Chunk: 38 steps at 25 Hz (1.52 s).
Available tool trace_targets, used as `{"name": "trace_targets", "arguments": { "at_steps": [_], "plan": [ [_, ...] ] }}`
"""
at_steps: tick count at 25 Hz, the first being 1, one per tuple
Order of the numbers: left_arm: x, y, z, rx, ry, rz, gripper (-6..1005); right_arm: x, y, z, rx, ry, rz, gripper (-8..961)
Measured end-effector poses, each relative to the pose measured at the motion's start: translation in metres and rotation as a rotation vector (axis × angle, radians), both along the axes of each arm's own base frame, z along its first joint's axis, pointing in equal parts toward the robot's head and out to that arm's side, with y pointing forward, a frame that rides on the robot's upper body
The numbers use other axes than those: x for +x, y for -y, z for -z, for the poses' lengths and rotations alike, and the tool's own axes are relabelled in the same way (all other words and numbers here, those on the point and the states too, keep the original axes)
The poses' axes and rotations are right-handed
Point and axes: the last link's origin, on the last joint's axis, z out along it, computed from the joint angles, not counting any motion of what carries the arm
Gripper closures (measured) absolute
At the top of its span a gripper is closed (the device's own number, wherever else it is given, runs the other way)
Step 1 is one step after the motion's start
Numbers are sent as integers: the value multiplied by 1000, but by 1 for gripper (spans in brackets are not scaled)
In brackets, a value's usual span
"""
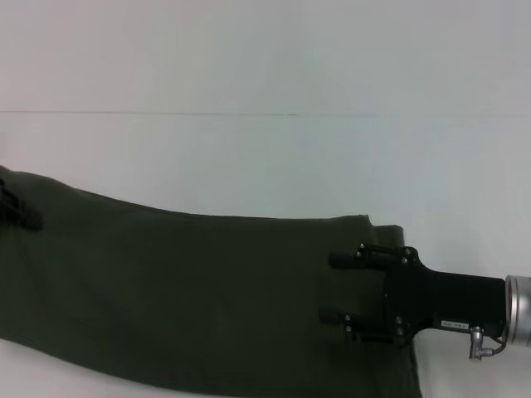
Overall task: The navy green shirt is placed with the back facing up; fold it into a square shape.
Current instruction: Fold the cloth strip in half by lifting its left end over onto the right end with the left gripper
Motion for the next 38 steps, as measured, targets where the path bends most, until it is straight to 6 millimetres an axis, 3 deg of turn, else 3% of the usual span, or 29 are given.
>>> {"name": "trace_targets", "arguments": {
  "at_steps": [10, 20, 28, 38],
  "plan": [
    [3, 2, 2, 0, 48, -45, 888, 8, -1, 0, 27, 19, 42, 205],
    [51, 0, 40, -82, 417, -1, 887, 28, 3, -8, 95, 35, 121, 204],
    [66, 9, 91, -117, 604, -52, 887, 37, 8, -6, 99, 44, 162, 203],
    [78, 7, 122, -86, 652, -49, 888, 41, 8, -10, 124, 38, 188, 204]
  ]
}}
